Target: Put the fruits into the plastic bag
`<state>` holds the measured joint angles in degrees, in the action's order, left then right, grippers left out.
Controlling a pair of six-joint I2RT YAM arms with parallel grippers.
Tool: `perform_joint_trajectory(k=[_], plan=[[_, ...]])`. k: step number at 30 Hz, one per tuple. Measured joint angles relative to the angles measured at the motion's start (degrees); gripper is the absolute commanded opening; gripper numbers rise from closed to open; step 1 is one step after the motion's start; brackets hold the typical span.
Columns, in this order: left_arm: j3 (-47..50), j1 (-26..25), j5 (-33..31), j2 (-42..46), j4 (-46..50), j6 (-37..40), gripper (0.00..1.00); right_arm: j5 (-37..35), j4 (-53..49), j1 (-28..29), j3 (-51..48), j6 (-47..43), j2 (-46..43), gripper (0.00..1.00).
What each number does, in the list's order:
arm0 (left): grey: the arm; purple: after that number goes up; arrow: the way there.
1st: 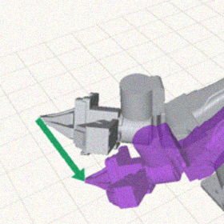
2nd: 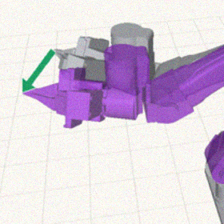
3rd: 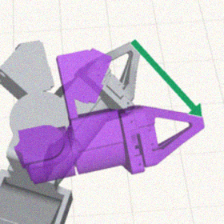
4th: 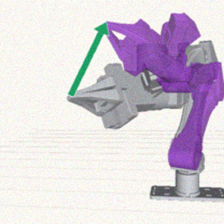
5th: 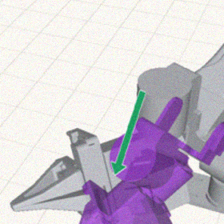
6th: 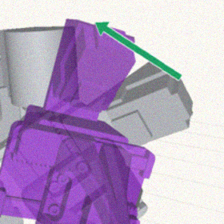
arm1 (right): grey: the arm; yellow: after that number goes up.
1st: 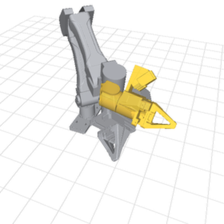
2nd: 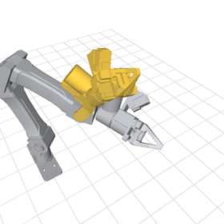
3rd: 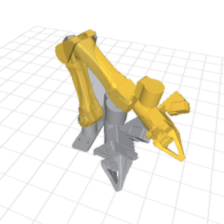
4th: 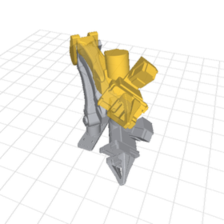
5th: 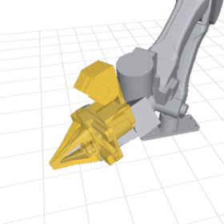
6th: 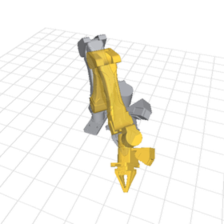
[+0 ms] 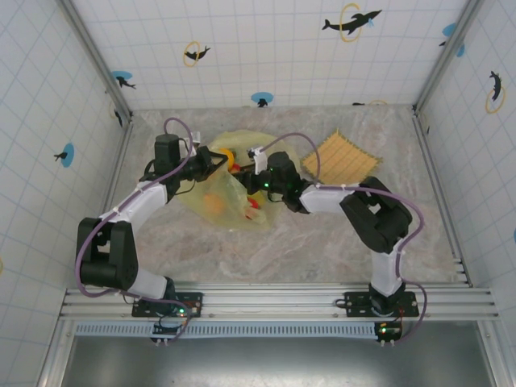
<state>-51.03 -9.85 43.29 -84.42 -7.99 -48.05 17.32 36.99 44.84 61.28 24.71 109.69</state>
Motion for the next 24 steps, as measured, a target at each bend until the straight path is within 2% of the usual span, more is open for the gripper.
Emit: perform_joint_trajectory(k=[8,24], plan=[[0.00,0.00,-0.02,0.00,0.00,0.00,0.00,-2.80,-5.01,-1.90,-5.35,-5.60,-9.16,0.83],[0.00,0.00,-0.07,0.00,0.22,0.02,0.00,-5.68,-19.96,-5.14,-8.13,-17.66,-21.20,0.83]])
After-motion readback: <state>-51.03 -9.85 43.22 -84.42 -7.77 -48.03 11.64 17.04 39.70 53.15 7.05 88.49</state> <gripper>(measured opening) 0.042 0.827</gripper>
